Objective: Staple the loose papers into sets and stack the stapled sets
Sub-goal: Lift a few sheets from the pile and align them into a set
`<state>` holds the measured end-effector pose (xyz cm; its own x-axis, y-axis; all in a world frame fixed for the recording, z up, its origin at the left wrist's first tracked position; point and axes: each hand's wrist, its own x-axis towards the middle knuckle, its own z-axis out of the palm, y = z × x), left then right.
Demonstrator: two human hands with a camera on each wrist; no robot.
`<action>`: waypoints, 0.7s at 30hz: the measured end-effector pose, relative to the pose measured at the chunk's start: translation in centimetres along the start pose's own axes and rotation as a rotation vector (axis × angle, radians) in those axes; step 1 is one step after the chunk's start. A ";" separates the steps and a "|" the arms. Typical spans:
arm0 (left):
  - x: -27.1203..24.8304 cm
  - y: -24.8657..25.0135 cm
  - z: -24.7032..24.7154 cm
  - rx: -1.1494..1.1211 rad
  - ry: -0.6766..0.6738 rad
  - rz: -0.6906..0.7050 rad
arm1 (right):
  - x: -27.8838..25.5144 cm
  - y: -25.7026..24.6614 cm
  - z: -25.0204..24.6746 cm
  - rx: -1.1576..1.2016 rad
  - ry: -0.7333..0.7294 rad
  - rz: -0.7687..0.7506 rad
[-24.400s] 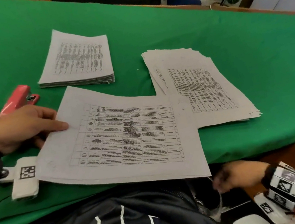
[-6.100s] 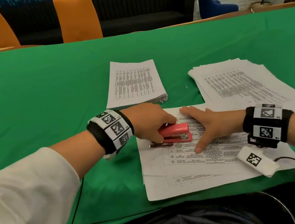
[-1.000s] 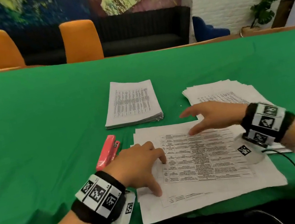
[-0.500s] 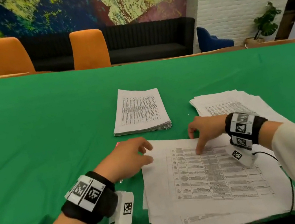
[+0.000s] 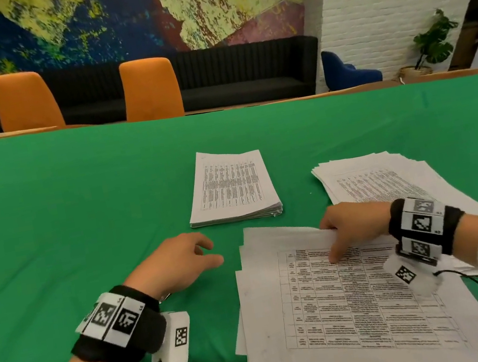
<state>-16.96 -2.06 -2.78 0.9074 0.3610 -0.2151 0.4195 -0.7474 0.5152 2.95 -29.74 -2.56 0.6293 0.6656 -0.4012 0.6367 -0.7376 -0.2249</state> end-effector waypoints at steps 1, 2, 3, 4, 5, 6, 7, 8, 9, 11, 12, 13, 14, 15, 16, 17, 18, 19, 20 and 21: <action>-0.2 -0.1 -0.2 -0.053 -0.017 0.011 | -0.4 0.3 -0.2 0.053 0.043 -0.005; -0.4 -0.2 -0.3 -0.127 -0.053 0.016 | -0.8 0.7 -0.5 0.128 0.097 -0.010; -0.6 -0.3 -0.5 -0.212 -0.104 0.022 | -1.4 1.1 -0.9 0.225 0.157 -0.017; -0.8 -0.3 -0.8 -0.306 -0.149 0.033 | -2.0 1.6 -1.3 0.346 0.221 -0.027; -0.9 -0.3 -1.0 -0.393 -0.163 0.045 | -2.7 2.0 -1.8 0.478 0.284 -0.046; -0.9 -0.3 -1.0 -0.474 -0.154 0.060 | -3.3 2.4 -2.3 0.598 0.342 -0.067; -0.6 -0.3 -1.0 -0.553 -0.135 0.067 | -3.7 2.7 -2.6 0.693 0.385 -0.089; -0.2 -0.3 -0.7 -0.634 -0.113 0.057 | -4.1 2.8 -2.8 0.754 0.401 -0.112; 0.3 -0.2 -0.4 -0.708 -0.092 0.027 | -4.1 2.7 -2.7 0.782 0.394 -0.126; 0.8 0.3 0.4 -0.796 -0.076 -0.024 | -3.7 2.5 -2.0 0.801 0.366 -0.130; 1.0 0.6 0.9 -0.780 -0.087 -0.026 | -3.4 2.4 -1.5 0.821 0.358 -0.134; 1.2 0.6 1.4 -0.723 -0.093 -0.017 | -3.0 2.4 -1.2 0.849 0.345 -0.140; 1.3 0.7 1.8 -0.659 -0.084 0.001 | -2.8 2.4 -0.9 0.871 0.325 -0.145; 1.3 0.7 2.1 -0.611 -0.049 0.019 | -2.6 2.3 -0.8 0.884 0.305 -0.153; 1.3 0.7 2.3 -0.605 0.011 0.037 | -2.5 2.2 -0.7 0.894 0.295 -0.160; 1.4 0.6 2.3 -0.613 0.084 0.060 | -2.5 2.3 -0.8 0.915 0.298 -0.162; 1.4 0.7 1.9 -0.628 0.165 0.087 | -2.5 2.4 -0.9 0.951 0.313 -0.165; 1.4 1.0 1.3 -0.654 0.247 0.121 | -2.5 2.5 -1.0 1.001 0.340 -0.177; 1.4 1.3 0.6 -0.701 0.327 0.167 | -2.7 2.6 -1.2 1.061 0.370 -0.202; 1.4 1.7 -0.2 -0.796 0.404 0.210 | -2.9 2.6 -1.4 1.126 0.401 -0.234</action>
<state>-14.93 -2.73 -2.00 0.8222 0.5411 0.1768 -0.0301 -0.2688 0.9627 3.44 -33.40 -0.72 0.7712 0.6365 0.0102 0.1358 -0.1489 -0.9795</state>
